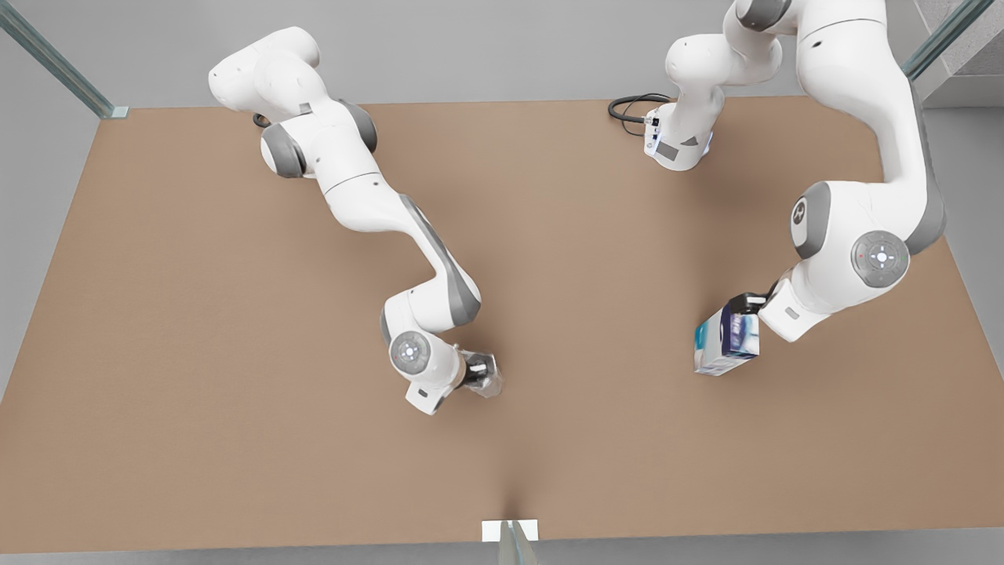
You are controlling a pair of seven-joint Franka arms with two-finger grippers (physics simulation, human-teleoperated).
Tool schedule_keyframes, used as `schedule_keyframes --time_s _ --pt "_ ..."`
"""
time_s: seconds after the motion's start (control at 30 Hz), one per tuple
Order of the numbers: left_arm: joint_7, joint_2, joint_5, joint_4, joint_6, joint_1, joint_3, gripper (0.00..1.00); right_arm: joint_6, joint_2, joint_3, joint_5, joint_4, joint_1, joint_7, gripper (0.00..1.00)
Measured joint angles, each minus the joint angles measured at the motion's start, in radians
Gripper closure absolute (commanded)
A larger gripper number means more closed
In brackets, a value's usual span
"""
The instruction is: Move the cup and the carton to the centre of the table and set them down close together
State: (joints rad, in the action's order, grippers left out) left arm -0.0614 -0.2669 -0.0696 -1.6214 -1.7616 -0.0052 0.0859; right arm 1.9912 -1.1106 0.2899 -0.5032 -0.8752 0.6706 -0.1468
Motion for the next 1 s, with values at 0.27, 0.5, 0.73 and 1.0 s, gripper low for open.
schedule_keyframes --time_s 0.27,0.5,0.73,1.0 --pt "0.013 -0.049 -0.004 -0.093 -0.129 0.029 0.002 0.0 0.004 -0.002 0.0 -0.038 0.007 0.0 0.015 0.0" --pt "0.018 -0.066 -0.003 -0.115 -0.145 0.034 0.002 0.0 -0.012 0.012 -0.001 -0.046 0.005 -0.01 0.02 0.0" --pt "0.018 -0.101 0.005 -0.159 -0.174 0.032 0.002 0.0 -0.475 0.373 0.01 0.277 -0.011 -0.132 0.087 0.0" --pt "0.018 -0.092 0.008 -0.21 -0.186 0.025 0.002 0.04 -0.47 0.931 -0.354 0.683 -0.535 -0.585 0.253 0.0"
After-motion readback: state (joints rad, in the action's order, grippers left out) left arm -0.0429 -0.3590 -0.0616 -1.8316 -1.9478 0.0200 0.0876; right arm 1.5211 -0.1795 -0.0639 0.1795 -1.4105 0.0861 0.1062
